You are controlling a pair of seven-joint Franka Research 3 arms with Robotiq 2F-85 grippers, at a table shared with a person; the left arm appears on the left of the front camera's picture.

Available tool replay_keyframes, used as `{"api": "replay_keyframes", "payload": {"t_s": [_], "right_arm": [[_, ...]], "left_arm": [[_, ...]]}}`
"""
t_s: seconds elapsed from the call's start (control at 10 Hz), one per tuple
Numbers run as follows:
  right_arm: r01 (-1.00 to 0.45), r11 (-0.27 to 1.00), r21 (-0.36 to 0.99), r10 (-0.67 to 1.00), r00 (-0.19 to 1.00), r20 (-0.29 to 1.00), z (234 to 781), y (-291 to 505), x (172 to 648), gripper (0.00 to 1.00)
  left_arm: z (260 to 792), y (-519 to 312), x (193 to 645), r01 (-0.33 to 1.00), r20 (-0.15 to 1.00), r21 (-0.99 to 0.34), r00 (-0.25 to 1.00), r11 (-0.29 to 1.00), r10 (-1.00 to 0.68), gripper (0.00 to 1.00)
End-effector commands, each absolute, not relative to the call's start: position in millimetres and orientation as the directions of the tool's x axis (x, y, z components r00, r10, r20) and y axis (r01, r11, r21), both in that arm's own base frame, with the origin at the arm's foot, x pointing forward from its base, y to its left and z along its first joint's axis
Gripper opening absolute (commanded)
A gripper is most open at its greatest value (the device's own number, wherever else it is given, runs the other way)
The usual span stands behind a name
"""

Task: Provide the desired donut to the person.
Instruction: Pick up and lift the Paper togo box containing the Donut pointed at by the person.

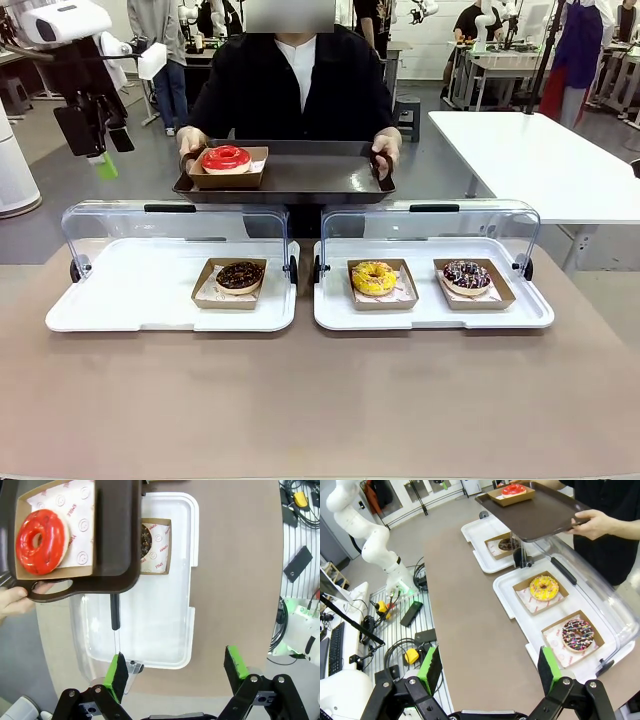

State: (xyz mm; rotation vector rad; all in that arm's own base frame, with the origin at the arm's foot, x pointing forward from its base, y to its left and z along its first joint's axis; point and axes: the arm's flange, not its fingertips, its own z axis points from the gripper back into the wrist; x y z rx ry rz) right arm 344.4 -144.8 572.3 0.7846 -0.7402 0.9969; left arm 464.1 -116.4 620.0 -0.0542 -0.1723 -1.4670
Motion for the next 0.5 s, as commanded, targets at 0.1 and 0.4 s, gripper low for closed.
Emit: {"api": "replay_keyframes", "payload": {"t_s": [0.1,0.4], "right_arm": [[-0.923,0.318,0.217,0.413,0.341,0.844,573,-144,347,1.0],[-0.923,0.318,0.217,0.413,0.341,0.844,573,-144,347,1.0]], "left_arm": [[620,-116,464,0.992,0.149,0.068,0.094,0.105,-0.984,1.0],[619,-24,502,0.998,0.636,-0.007,0.051,0.061,-0.77,1.0]]}}
